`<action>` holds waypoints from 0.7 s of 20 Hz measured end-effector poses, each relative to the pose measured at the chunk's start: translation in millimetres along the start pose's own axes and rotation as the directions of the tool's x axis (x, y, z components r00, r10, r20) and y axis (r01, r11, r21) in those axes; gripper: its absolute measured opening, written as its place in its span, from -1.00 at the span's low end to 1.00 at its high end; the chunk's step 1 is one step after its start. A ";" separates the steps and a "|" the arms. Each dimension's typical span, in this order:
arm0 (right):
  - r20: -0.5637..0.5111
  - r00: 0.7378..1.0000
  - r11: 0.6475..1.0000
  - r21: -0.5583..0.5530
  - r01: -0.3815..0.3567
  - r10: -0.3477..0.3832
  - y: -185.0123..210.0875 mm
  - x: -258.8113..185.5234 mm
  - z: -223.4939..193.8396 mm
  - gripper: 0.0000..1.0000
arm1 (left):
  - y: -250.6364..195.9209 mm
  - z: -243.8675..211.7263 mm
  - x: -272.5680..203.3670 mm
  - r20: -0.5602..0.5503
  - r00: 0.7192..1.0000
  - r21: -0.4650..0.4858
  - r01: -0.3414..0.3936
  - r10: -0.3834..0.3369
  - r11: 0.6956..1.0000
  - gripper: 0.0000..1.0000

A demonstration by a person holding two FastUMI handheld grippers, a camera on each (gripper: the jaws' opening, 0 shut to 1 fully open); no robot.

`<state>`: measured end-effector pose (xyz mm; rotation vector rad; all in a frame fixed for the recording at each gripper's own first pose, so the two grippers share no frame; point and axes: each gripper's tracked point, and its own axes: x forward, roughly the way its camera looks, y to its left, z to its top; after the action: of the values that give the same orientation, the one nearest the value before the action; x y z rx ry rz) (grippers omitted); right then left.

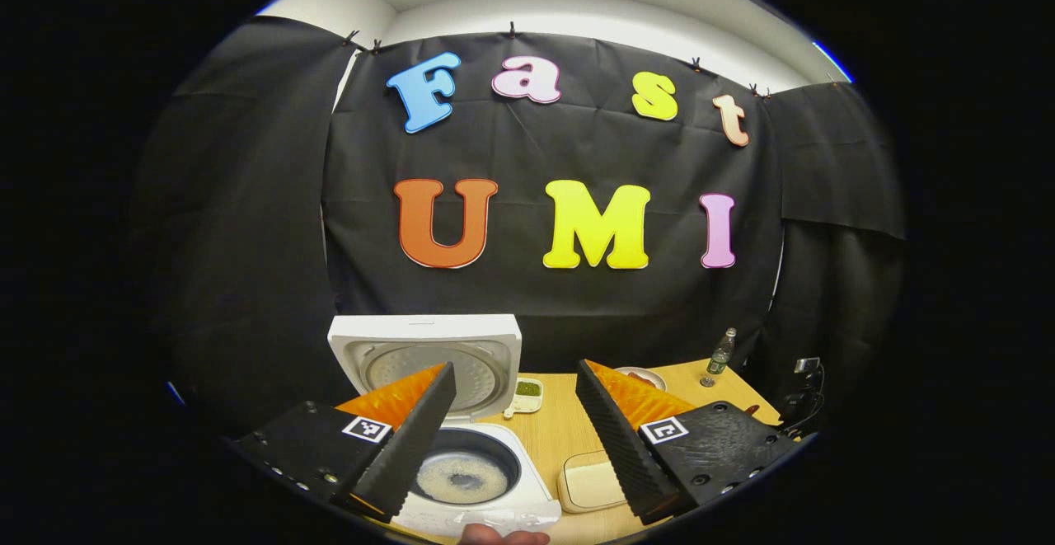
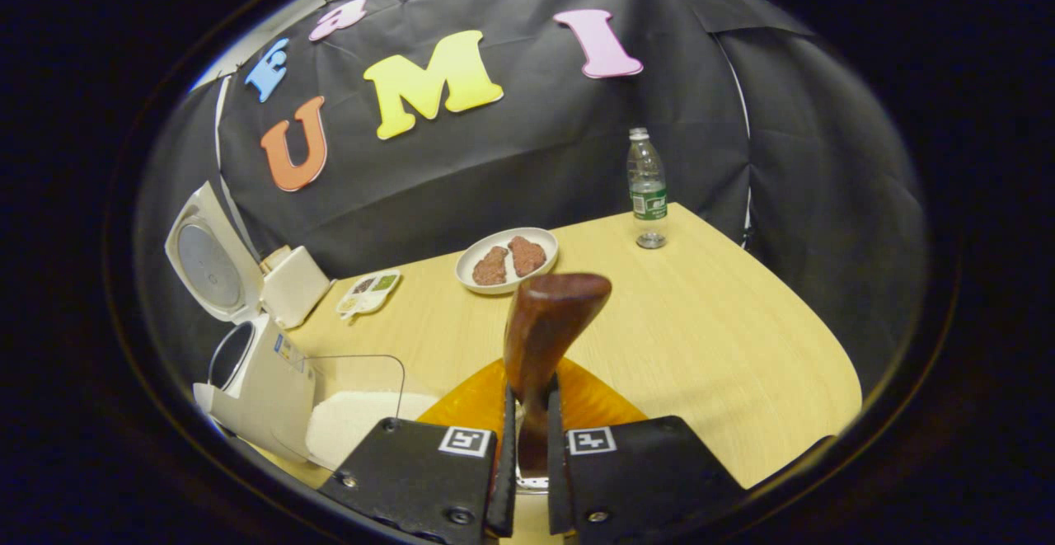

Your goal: Close the left gripper, press the button to open the rice cooker; take a wooden spoon from the chopstick holder with the right hand, scoop a spoonful of rice and pour it into the rice cooker, then put the wooden spoon back into the chopstick holder.

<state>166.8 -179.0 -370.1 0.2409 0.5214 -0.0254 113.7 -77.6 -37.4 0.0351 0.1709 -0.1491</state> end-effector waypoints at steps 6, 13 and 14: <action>0.062 0.997 0.997 -0.050 0.060 -0.056 -12.0 -26.5 34.0 0.72 | 7.0 8.7 -4.7 0.027 1.000 -0.021 -0.010 0.010 1.000 0.89; 0.237 0.967 0.988 -0.098 0.116 -0.090 -4.7 -105.2 113.2 1.00 | 40.9 37.9 14.1 0.062 0.995 -0.017 -0.079 0.080 0.997 0.89; 0.259 0.961 0.988 -0.096 0.120 -0.092 -2.3 -116.2 123.4 1.00 | 46.1 43.7 19.8 0.063 0.994 -0.011 -0.092 0.092 0.996 0.88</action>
<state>126.3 -214.4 -209.4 0.0979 0.2780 -0.1301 147.2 -37.0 3.2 0.0297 0.1065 -0.0574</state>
